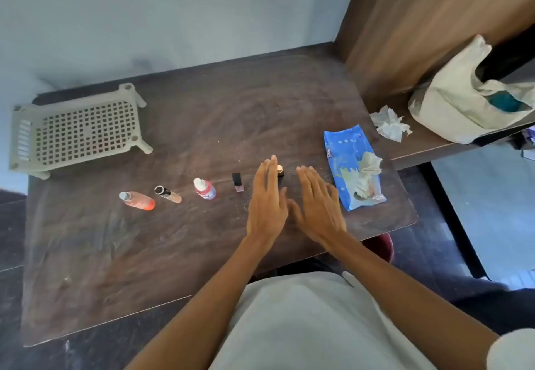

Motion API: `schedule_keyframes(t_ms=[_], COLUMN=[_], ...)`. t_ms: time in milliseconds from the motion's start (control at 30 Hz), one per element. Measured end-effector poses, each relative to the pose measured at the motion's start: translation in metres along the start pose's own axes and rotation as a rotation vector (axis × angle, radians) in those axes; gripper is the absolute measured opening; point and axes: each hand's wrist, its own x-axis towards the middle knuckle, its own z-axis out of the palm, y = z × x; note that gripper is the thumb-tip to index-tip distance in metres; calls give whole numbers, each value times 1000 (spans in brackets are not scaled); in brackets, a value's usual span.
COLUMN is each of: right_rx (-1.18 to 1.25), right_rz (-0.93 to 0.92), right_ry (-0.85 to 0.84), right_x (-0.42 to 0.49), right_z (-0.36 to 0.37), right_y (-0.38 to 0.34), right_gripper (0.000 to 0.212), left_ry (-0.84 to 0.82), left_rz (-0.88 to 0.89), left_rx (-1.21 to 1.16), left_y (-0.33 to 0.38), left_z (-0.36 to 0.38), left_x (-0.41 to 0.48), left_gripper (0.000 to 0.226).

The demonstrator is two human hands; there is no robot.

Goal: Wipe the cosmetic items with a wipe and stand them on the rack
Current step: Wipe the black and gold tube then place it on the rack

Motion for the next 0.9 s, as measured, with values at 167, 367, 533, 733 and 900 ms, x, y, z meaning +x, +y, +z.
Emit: schedule_keyframes(t_ms=[167, 367, 533, 733, 900], right_rx=[66, 178, 270, 326, 396], right_rz=[-35, -8, -4, 0, 3], right_ry=[-85, -106, -62, -32, -21], right_x=[-1, -7, -10, -6, -4], right_z=[3, -1, -2, -8, -15], right_y=[21, 44, 58, 62, 60], right_gripper=[69, 60, 54, 51, 50], left_ry=[51, 68, 126, 151, 108], left_rz=[-149, -194, -197, -220, -419], left_rx=[-35, -40, -47, -108, -381], left_y=[-5, -8, -15, -19, -3], left_z=[17, 29, 37, 35, 26], left_x=[11, 17, 22, 33, 44], left_gripper=[73, 66, 50, 28, 23])
